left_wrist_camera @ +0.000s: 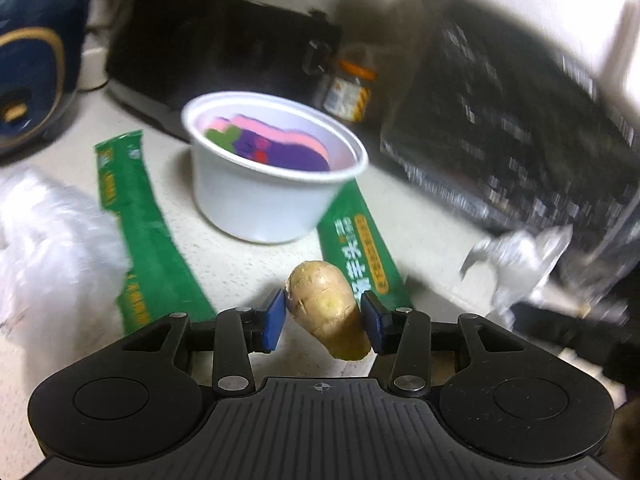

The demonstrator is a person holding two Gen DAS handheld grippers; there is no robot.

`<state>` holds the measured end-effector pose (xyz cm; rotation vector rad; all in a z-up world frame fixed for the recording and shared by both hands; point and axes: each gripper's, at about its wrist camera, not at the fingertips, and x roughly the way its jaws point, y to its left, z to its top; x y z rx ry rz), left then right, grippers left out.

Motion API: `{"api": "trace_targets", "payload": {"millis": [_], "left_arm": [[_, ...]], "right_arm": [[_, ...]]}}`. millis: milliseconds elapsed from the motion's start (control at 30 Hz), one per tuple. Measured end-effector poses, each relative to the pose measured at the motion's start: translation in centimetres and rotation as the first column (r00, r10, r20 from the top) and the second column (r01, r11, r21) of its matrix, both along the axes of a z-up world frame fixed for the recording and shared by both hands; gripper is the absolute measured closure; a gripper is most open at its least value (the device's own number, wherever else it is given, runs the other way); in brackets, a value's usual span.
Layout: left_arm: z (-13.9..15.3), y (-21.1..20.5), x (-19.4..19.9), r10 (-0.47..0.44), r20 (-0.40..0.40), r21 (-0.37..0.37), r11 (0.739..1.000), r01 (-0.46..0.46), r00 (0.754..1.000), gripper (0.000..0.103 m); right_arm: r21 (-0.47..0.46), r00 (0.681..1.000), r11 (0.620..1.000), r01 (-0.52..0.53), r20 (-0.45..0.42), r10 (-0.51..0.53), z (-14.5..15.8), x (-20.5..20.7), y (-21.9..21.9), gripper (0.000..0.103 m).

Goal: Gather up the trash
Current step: 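Grasp the brown potato with the left tool while the right tool holds the tissue, then lower both tools into the green trash bag and release potato and tissue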

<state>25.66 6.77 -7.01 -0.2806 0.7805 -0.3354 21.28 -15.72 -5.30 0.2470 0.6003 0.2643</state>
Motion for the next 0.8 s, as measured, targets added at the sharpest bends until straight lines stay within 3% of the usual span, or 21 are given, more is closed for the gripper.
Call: {"api": "trace_targets", "payload": {"millis": [133, 267, 400, 567, 800], "left_arm": [[1.0, 3.3, -0.9, 0.03, 0.003, -0.092, 0.995, -0.03, 1.0, 0.057], [1.6, 4.7, -1.8, -0.031, 0.015, -0.127, 0.991, 0.032, 0.999, 0.057], [1.5, 4.1, -2.6, -0.08, -0.021, -0.165, 0.983, 0.076, 0.997, 0.057], [1.3, 2.6, -5.6, -0.134, -0.038, -0.151, 0.98, 0.127, 0.99, 0.057], [0.0, -1.3, -10.1, -0.184, -0.133, -0.105, 0.98, 0.171, 0.974, 0.057]], "right_arm": [[-0.043, 1.0, 0.999, 0.016, -0.006, -0.016, 0.5, -0.6, 2.5, 0.095], [-0.08, 0.997, 0.995, 0.067, -0.031, -0.069, 0.5, -2.1, 4.6, 0.095], [-0.102, 0.992, 0.989, 0.109, -0.055, -0.115, -0.3, -4.4, 5.3, 0.095], [-0.129, 0.986, 0.981, 0.148, -0.062, -0.157, -1.0, -7.0, 4.0, 0.095], [-0.059, 0.981, 0.982, 0.179, -0.069, -0.183, -3.5, -11.6, -0.5, 0.095]]}}
